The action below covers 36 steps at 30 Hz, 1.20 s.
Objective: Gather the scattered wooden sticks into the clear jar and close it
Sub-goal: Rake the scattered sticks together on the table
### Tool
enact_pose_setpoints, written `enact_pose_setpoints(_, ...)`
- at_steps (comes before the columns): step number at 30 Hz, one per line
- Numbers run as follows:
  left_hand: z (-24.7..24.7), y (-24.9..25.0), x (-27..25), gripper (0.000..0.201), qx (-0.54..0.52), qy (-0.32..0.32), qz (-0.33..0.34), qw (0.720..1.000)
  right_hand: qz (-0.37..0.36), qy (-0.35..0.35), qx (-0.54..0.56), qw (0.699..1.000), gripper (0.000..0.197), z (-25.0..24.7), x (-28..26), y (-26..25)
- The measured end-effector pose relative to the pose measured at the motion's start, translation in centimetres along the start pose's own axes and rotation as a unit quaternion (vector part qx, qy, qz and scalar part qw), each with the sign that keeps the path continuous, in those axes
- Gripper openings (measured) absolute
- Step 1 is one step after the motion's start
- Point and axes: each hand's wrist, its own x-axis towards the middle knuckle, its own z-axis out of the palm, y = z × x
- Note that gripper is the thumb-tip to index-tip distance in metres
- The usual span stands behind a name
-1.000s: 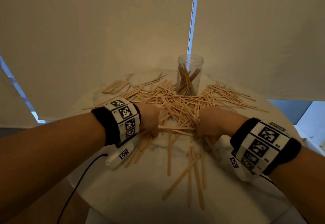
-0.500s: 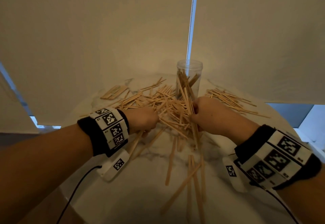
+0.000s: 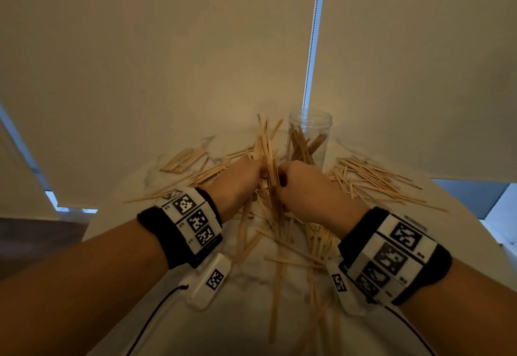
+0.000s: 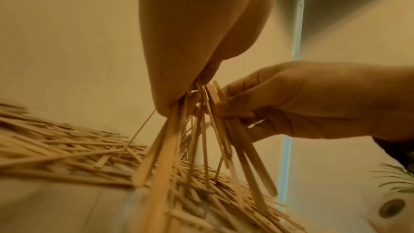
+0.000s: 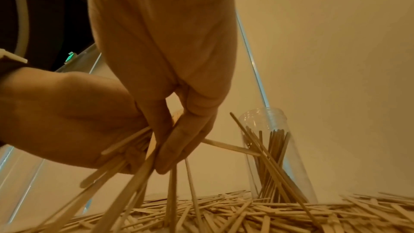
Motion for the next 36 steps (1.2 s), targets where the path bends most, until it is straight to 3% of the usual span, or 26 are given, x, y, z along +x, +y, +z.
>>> enact_pose_setpoints(2,0.4,0.1,0.7,0.031,-0.040,0.036,-0.005,0.999,-0.010,0.018,0.018,1.000,0.015,-0.1,0.7,-0.1)
enact_pose_setpoints(4,0.5,0.1,1.6,0.060,-0.024,0.052,-0.002,0.998,-0.017,0.040,0.033,0.998,0.012,-0.1,1.3,-0.4)
enact_pose_setpoints(6,0.4,0.5,2.1,0.070,-0.021,0.069,0.028,0.997,-0.024,0.059,0.054,0.997,0.013,-0.2,1.9,-0.6)
enact_pose_setpoints(10,-0.7,1.2,4.5,0.052,-0.053,0.056,0.048,0.996,-0.039,0.089,0.063,0.993,0.010,-0.8,3.4,-0.5)
enact_pose_setpoints(15,-1.8,1.3,7.6,0.025,-0.117,0.081,0.010,0.990,-0.018,0.113,0.104,0.988,0.029,-1.9,5.7,0.2)
enact_pose_setpoints(18,-2.4,0.8,9.5,0.027,-0.161,0.085,-0.009,0.983,0.014,0.071,0.095,0.993,0.055,-2.0,7.3,0.9)
enact_pose_setpoints(19,-2.5,0.9,9.9,0.027,-0.180,0.085,-0.010,0.980,0.016,0.042,0.084,0.995,0.055,-1.9,7.7,0.9)
enact_pose_setpoints(22,-2.3,1.2,10.7,0.026,-0.247,0.079,-0.006,0.966,-0.009,-0.029,0.063,0.998,0.030,-1.4,8.3,0.7)
enact_pose_setpoints(24,-1.9,1.5,10.9,0.024,-0.297,0.076,-0.011,0.952,-0.027,-0.041,0.058,0.997,0.017,-1.2,8.4,0.5)
enact_pose_setpoints(30,-1.6,1.7,12.0,0.021,-0.411,0.081,0.031,0.907,-0.004,-0.026,0.009,1.000,0.013,-2.2,9.0,0.8)
enact_pose_setpoints(34,-3.2,1.7,13.2,0.022,-0.442,0.184,0.076,0.875,0.015,-0.090,-0.018,0.996,0.014,-4.1,8.0,1.5)
enact_pose_setpoints(36,-4.0,1.4,13.7,0.027,-0.439,0.242,0.084,0.861,0.034,-0.082,-0.016,0.996,0.012,-5.2,7.7,1.7)
